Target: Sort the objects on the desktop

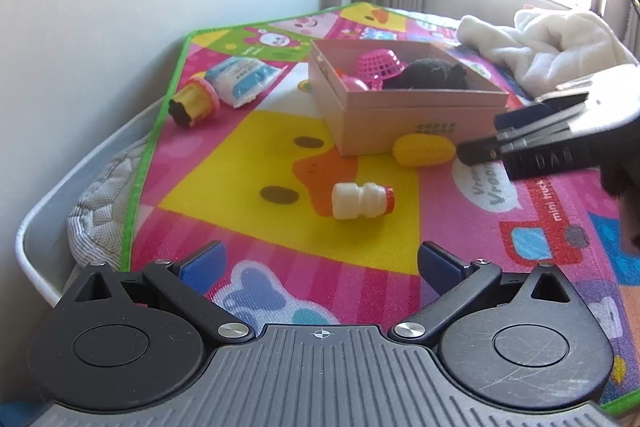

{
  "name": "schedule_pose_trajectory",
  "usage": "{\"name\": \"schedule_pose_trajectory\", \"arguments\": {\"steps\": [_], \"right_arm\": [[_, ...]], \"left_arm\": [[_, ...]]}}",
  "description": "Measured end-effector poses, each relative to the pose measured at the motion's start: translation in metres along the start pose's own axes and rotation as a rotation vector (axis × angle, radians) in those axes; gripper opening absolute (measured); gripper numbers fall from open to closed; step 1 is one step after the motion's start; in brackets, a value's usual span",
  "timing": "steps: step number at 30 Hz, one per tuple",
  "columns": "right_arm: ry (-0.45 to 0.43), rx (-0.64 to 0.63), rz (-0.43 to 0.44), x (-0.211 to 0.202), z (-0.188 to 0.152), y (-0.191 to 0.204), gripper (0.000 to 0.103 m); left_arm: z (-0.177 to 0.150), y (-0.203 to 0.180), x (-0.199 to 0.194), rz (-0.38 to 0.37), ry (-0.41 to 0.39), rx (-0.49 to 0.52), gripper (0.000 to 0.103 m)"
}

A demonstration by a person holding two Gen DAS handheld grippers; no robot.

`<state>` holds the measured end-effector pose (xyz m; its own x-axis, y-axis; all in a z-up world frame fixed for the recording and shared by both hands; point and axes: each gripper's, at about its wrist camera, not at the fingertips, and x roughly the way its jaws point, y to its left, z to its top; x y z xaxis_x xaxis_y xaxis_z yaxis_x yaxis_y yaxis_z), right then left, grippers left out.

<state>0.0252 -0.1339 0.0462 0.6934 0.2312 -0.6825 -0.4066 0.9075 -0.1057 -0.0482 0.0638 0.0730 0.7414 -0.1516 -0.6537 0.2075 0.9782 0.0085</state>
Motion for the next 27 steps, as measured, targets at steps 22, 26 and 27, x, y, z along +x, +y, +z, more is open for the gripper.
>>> {"name": "schedule_pose_trajectory", "arguments": {"steps": [22,26,27], "right_arm": [[-0.051,0.434,-0.073,0.025,-0.027,-0.058,0.064],[-0.168,0.608,-0.144,0.011,-0.031,-0.091,0.081],[-0.166,0.634,-0.129,0.014,-0.03,-0.096,0.081]], "left_arm": [[0.018,-0.021,0.045,0.046,0.051,-0.034,0.103],[0.019,-0.022,0.052,0.047,0.045,-0.029,0.103],[0.02,-0.021,0.054,0.054,0.043,-0.032,0.103]]}}
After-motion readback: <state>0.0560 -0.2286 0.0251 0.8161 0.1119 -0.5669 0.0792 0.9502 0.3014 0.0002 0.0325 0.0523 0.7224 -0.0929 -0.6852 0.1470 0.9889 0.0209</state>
